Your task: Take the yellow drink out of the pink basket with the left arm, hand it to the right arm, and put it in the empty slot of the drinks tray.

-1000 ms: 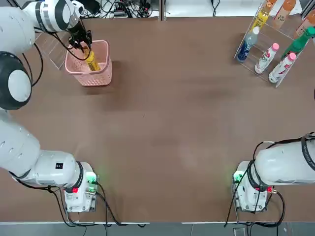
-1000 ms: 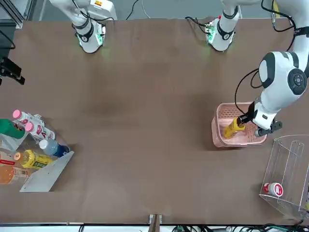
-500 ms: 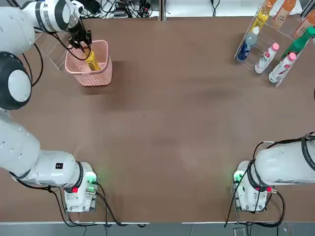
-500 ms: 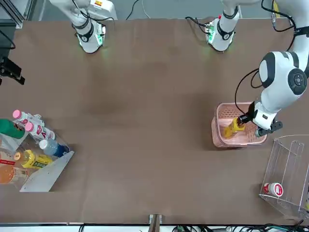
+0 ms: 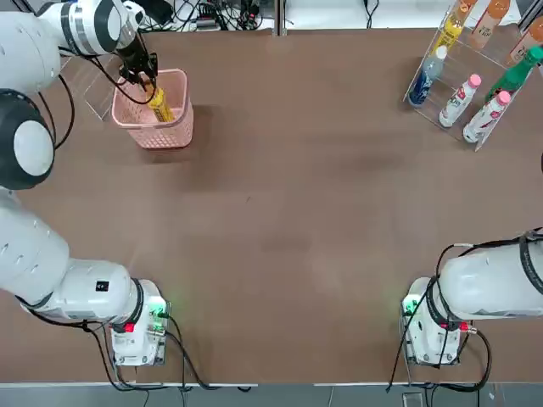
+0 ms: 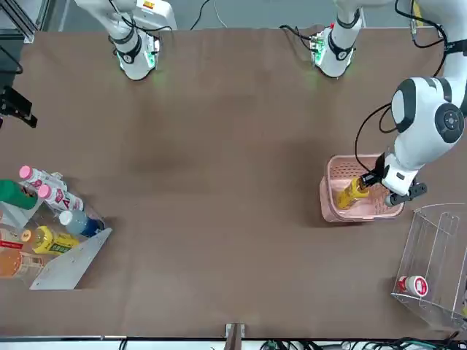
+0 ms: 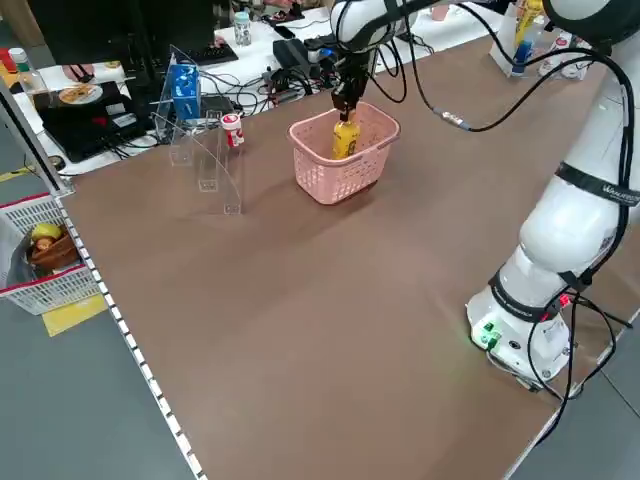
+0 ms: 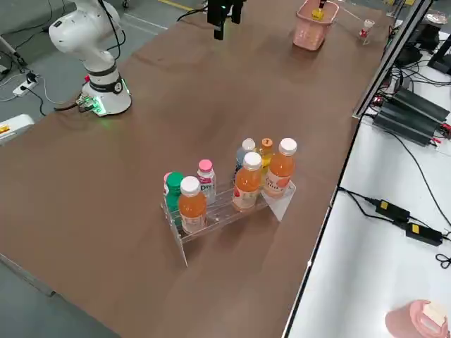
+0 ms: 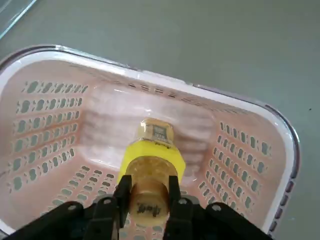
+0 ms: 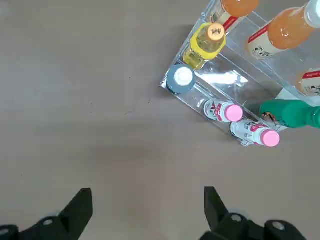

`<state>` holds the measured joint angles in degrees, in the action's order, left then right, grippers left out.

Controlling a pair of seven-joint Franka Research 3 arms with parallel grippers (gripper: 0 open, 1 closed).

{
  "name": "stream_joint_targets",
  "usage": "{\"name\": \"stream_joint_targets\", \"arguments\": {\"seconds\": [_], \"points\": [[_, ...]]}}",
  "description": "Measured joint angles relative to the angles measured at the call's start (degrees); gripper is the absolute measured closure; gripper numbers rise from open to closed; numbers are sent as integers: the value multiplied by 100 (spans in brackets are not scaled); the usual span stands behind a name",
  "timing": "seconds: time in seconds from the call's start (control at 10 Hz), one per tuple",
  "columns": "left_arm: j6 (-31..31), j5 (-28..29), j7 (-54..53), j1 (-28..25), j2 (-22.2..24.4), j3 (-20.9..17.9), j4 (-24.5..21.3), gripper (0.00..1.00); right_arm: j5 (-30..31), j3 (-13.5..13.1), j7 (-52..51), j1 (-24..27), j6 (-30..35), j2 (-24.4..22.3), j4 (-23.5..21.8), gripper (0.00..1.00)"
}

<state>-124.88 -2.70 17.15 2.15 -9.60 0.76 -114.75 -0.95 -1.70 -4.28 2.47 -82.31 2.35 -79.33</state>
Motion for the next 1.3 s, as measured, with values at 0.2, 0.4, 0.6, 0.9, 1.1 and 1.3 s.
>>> {"name": "stream_joint_targets", "arguments": {"seconds": [0.2, 0.4, 0.6, 0.9, 1.1, 1.3], "points": [[0, 0, -17, 0, 3, 0, 0, 66, 0, -2, 0, 0, -4, 0, 2, 1], [0, 0, -20, 3, 7, 12, 8, 66, 0, -3, 0, 0, -7, 0, 3, 1], [17, 0, -20, 6, 12, 65, 87, 66, 0, -4, 0, 0, -38, 0, 12, 1], [446, 0, -20, 6, 30, 77, 450, 66, 0, -5, 0, 0, -42, 0, 18, 1], [843, 0, -18, 5, 50, 77, 741, 66, 0, -5, 0, 1, -42, 0, 19, 1], [1327, 0, -17, 6, 69, 88, 1069, 66, 0, -5, 0, 1, -43, 0, 19, 1]]}}
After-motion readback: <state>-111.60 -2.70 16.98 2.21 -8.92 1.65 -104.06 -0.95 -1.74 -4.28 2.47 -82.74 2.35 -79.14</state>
